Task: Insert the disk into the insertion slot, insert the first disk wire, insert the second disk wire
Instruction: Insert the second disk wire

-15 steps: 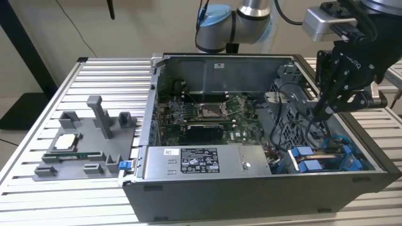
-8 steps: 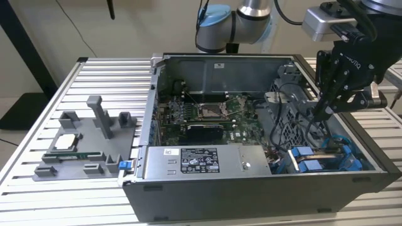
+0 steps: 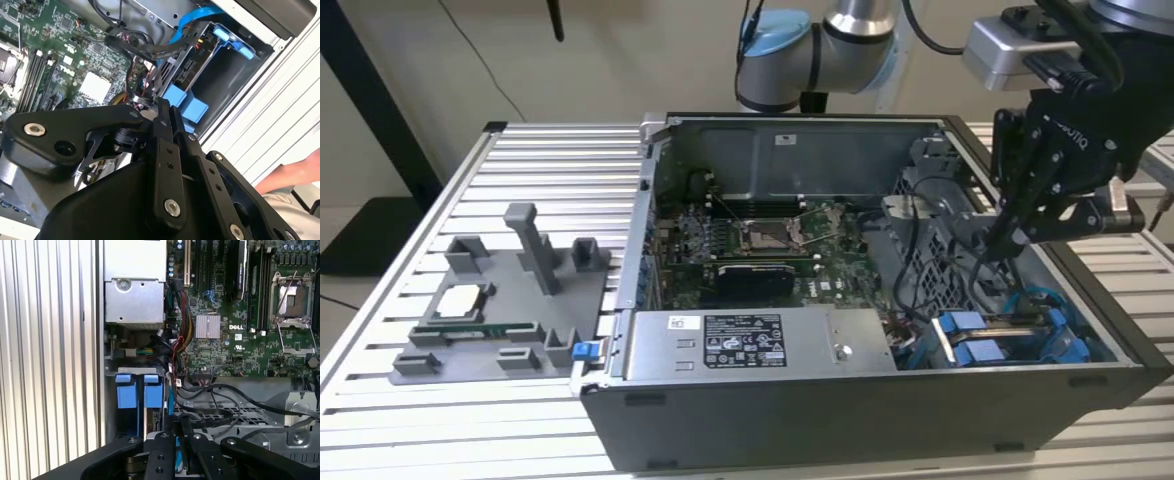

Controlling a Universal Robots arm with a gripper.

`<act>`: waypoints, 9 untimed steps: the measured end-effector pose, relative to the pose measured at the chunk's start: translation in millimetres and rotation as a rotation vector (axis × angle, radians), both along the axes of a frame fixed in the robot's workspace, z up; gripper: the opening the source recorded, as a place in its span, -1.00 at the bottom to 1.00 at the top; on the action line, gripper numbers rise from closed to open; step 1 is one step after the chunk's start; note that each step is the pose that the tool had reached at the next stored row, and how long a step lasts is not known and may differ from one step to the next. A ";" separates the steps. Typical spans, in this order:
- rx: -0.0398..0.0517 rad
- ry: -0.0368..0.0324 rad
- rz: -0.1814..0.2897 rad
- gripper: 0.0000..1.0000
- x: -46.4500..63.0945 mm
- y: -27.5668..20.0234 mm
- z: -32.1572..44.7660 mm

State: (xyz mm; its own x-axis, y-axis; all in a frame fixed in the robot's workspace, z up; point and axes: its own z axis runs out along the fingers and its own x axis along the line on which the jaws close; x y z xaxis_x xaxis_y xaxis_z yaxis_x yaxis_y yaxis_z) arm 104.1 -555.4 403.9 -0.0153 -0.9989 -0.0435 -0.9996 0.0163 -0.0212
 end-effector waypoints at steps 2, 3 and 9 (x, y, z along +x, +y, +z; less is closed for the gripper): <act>0.0001 -0.0003 0.000 -1.00 -0.1 -0.9 -2.0; -0.0001 -0.0005 0.000 -1.00 -0.1 -1.2 -3.6; -0.0001 -0.0007 0.000 -1.00 -0.1 -1.5 -14.5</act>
State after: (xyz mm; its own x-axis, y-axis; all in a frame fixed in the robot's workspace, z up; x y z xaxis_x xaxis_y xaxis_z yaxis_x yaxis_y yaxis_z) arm 104.0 -556.9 389.3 -0.0153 -0.9989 -0.0434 -0.9996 0.0163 -0.0220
